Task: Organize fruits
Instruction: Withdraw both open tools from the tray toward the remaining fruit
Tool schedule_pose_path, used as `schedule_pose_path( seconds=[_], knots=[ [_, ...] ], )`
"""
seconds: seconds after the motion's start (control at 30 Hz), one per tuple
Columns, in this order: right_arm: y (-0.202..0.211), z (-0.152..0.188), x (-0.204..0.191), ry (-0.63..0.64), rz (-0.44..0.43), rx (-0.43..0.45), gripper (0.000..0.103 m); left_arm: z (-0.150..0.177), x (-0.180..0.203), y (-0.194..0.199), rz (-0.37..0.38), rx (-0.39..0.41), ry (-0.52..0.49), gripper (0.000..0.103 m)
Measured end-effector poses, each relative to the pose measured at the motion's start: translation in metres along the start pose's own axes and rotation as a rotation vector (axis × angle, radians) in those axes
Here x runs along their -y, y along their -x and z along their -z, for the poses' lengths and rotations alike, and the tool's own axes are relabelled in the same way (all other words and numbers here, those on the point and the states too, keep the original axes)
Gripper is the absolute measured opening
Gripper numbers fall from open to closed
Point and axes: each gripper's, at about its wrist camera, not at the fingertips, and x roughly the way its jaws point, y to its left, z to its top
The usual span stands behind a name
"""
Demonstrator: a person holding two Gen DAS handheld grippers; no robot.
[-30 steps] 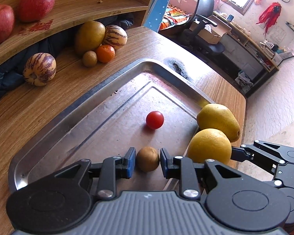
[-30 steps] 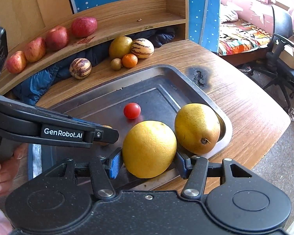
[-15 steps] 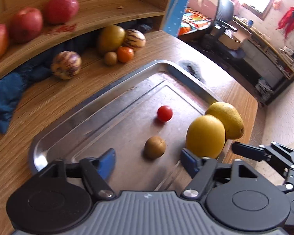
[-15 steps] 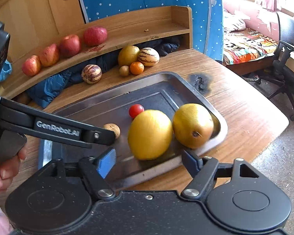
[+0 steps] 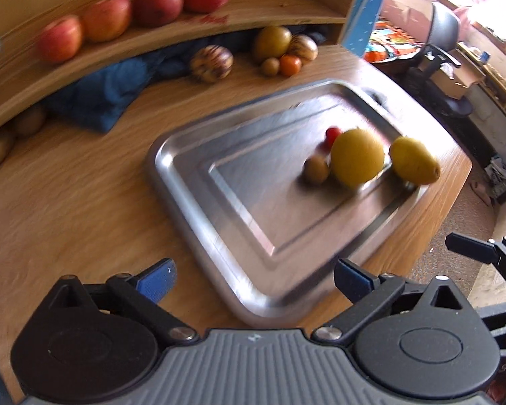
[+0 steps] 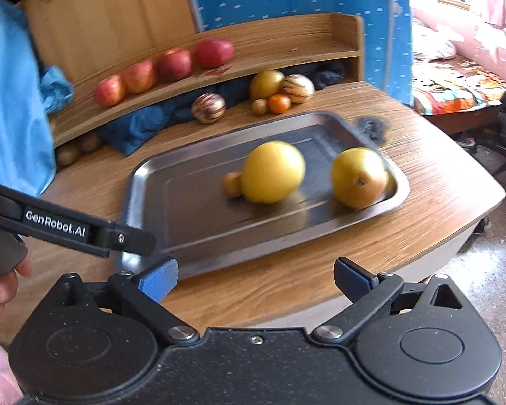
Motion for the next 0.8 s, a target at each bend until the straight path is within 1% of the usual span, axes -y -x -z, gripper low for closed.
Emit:
schedule_pose_path(
  seconds=[0.2,0.3,0.4,0.53,0.63,0.7,0.8],
  knots=[
    [0.003,0.015,-0.021,0.044,-0.072,-0.031,0.102,0.033,-0.017,0.009,-0.078,-0.066,0.076,0.102],
    [0.003,0.02,-0.03,0.052,-0.109,-0.039,0.102,0.041,-0.027,0.016,-0.121,-0.081,0.103,0.102],
    [0.0,0.018,-0.038,0.069,-0.135,-0.045,0.102,0.043,-0.037,0.023,-0.146,-0.084,0.134,0.102],
    [-0.005,0.008,-0.045,0.089,-0.151,-0.03,0.102,0.037,-0.047,0.028,-0.17,-0.075,0.154,0.102],
    [-0.013,-0.001,-0.045,0.097,-0.151,-0.025,0.102,0.03,-0.052,0.023,-0.177,-0.068,0.161,0.102],
    [-0.019,-0.007,-0.044,0.098,-0.145,-0.028,0.102,0.023,-0.057,0.019,-0.172,-0.071,0.175,0.102],
    [-0.026,-0.02,-0.04,0.098,-0.128,-0.01,0.102,0.006,-0.062,0.01,-0.154,-0.061,0.188,0.102]
  ],
)
